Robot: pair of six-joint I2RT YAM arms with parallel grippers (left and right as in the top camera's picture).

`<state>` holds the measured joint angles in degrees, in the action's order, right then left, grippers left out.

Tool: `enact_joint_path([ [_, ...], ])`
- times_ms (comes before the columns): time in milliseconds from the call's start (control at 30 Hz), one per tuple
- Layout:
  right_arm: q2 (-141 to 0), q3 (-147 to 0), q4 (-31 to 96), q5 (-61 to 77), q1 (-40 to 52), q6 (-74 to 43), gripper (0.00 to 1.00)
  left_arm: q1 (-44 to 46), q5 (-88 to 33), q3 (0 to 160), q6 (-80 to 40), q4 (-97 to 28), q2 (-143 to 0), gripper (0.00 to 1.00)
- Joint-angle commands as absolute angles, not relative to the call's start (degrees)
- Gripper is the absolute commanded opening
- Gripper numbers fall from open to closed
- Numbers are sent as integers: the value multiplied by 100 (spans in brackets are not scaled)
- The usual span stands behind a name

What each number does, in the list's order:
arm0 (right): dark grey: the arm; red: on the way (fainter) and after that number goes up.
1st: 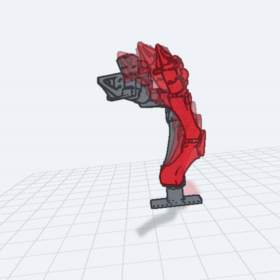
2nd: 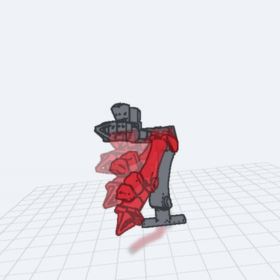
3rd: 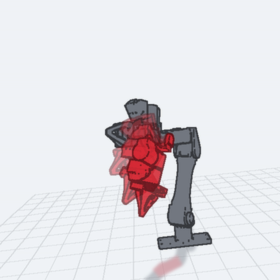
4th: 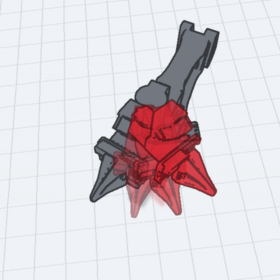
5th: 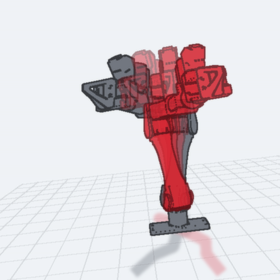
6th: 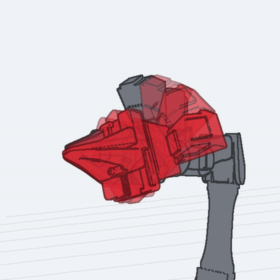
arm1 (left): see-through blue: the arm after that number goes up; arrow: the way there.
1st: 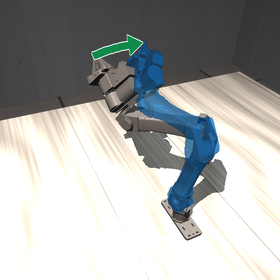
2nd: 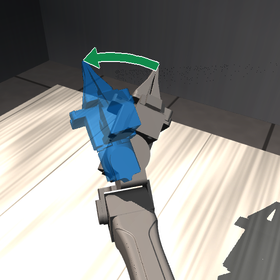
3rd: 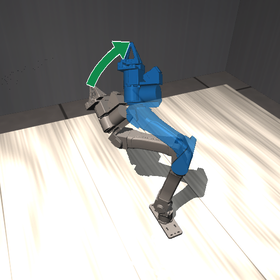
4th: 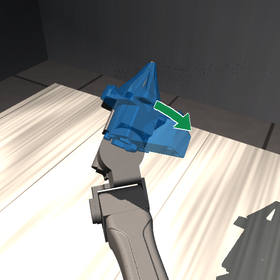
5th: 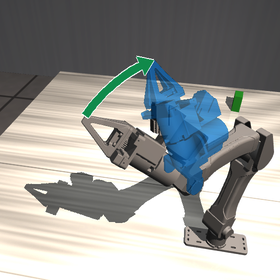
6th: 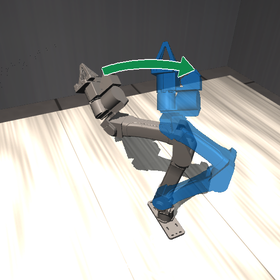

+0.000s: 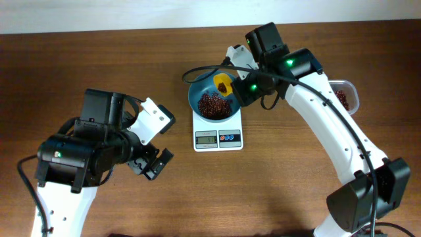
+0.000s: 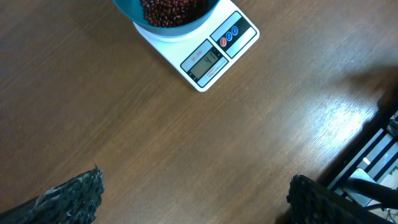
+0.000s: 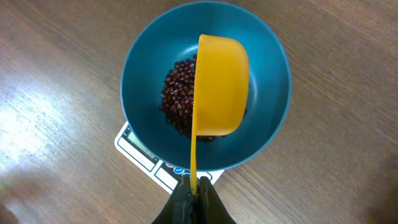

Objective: Scoop item into bowl and weigh 50g on scale
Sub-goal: 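Hold the emptied scoop over the bowl with the right gripper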

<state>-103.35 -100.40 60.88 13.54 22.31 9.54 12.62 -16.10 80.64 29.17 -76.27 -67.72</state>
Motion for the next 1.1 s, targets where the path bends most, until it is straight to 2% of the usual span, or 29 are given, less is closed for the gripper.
enact_joint_path([
  [0,-10366,-10202,6069,1238,2292,934,4,1236,-1678,8147,3006,-7618,-6737,99],
  [767,-10366,-10219,6025,1321,2298,683,4,1236,-1678,8147,3006,-7618,-6737,99],
  [1067,-10508,-10219,5913,757,2438,875,4,1236,-1678,8147,3006,-7618,-6737,99],
])
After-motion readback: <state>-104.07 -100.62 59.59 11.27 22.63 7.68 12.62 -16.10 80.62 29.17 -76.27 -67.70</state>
